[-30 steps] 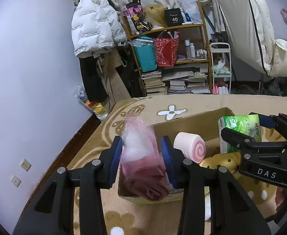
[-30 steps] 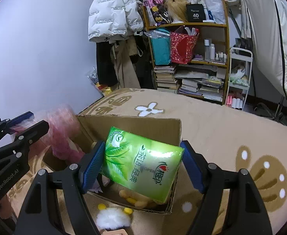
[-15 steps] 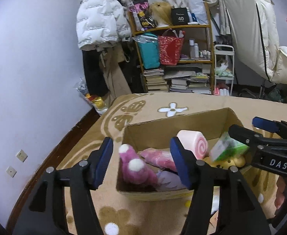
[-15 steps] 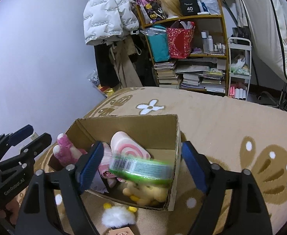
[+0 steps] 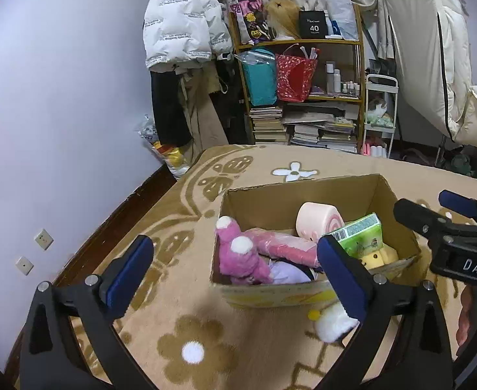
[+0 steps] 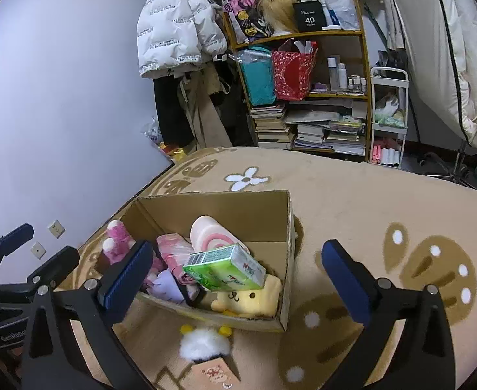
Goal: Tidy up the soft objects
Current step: 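Open both grippers to drop the packets into the box, then move both open grippers back toward the pompom keychain and black tissue pack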
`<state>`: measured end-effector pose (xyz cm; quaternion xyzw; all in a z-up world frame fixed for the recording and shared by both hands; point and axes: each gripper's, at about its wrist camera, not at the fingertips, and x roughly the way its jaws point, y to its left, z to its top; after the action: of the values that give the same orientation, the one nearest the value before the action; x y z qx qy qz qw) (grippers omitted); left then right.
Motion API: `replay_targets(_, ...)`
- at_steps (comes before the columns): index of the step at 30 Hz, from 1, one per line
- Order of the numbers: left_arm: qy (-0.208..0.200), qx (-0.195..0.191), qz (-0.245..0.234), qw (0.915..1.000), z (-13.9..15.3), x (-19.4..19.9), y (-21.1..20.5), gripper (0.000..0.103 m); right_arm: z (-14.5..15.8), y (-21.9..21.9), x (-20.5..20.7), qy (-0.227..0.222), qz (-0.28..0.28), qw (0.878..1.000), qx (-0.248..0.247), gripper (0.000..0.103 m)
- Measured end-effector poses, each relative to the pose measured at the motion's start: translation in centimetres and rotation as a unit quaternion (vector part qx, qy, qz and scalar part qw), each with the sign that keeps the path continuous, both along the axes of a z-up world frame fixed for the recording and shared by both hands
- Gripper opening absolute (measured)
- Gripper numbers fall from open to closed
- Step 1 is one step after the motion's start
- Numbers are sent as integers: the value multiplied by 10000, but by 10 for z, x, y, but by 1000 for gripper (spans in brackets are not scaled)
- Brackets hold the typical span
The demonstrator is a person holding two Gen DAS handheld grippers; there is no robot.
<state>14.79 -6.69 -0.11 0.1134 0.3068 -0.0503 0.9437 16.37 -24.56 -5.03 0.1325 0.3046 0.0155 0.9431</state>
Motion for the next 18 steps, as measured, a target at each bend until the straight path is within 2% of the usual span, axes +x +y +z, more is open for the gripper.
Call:
replay_targets(9,-55,56,24,10000,19,-34,12,102,28,4,-38,-106,-100,9999,37,103)
replay_targets(18,282,-55,53,9996,11,-72,25,102,40,19,-73,-67,22,9999,-88,103)
